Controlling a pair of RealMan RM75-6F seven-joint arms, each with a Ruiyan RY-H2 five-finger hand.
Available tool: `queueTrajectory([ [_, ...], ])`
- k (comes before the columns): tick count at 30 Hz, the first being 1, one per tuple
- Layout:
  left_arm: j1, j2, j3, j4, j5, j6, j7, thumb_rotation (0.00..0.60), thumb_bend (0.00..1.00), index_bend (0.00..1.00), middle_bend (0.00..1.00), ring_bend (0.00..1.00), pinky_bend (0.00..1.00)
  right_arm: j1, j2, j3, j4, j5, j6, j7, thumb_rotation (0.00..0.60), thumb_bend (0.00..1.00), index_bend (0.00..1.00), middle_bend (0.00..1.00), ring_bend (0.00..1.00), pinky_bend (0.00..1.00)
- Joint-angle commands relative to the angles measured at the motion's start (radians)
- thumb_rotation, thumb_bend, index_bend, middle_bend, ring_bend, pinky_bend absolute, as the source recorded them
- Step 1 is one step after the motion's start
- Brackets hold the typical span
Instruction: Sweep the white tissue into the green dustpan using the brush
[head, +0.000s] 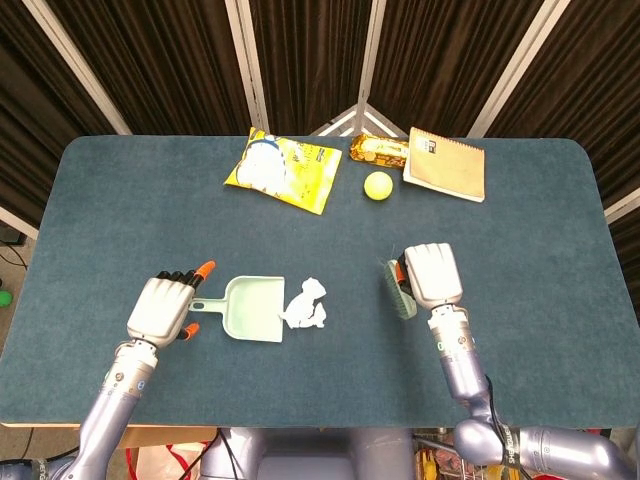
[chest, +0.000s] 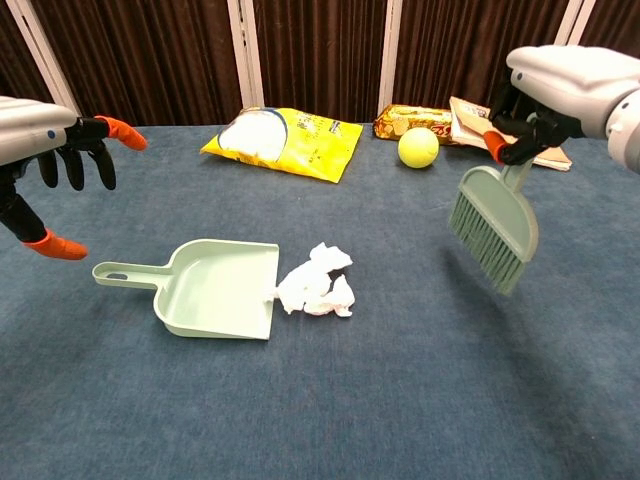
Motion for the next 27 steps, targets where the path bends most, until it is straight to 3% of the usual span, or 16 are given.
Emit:
queueTrajectory([
  [1,-0.008,-0.005,0.003,0.008,-0.015,0.01,0.017,0.6,0.08,0.12,0.29,0.36,0.38,0.005,0.002,0.005,0.002,-0.006,0.011,-0.005,0.6,0.57,1.0,0.98,0.98,0.96],
  [6,-0.043,-0.028,0.004,0.032,-0.099,0.017,0.106,0.6,0.09,0.1,0.21,0.34,0.38,0.005,0.002,-0.005,0.002,0.002,0.011,-0.005,0.6,0.57,1.0,0.98,0.98,0.96],
  [9,-0.083,-0.048,-0.002,0.04,-0.208,0.025,0.217,0.6,0.09,0.09,0.25,0.35,0.39,0.004,-0.003,-0.013,0.001,0.0,0.015,-0.008,0.6,0.57,1.0,0.98,0.98,0.96],
  [12,-0.138,-0.081,-0.021,0.051,-0.336,0.059,0.342,0.6,0.1,0.11,0.45,0.48,0.49,0.006,-0.009,-0.016,-0.002,0.003,0.019,-0.009,0.6,0.57,1.0,0.98,0.98,0.96],
  [18,-0.199,-0.158,-0.046,0.125,-0.432,0.089,0.393,0.6,0.16,0.25,0.82,0.82,0.78,0.007,-0.01,-0.021,0.009,0.002,0.018,0.002,0.6,0.57,1.0,0.98,0.98,0.96],
  [21,-0.21,-0.185,-0.044,0.167,-0.437,0.089,0.377,0.6,0.18,0.29,0.9,0.89,0.85,0.005,-0.007,-0.023,0.014,0.004,0.017,0.008,0.6,0.57,1.0,0.98,0.98,0.96],
  [27,-0.221,-0.23,-0.049,0.238,-0.47,0.078,0.325,0.6,0.26,0.32,0.95,0.93,0.89,0.003,-0.003,-0.027,0.025,0.004,0.015,0.021,0.6,0.57,1.0,0.98,0.98,0.96],
])
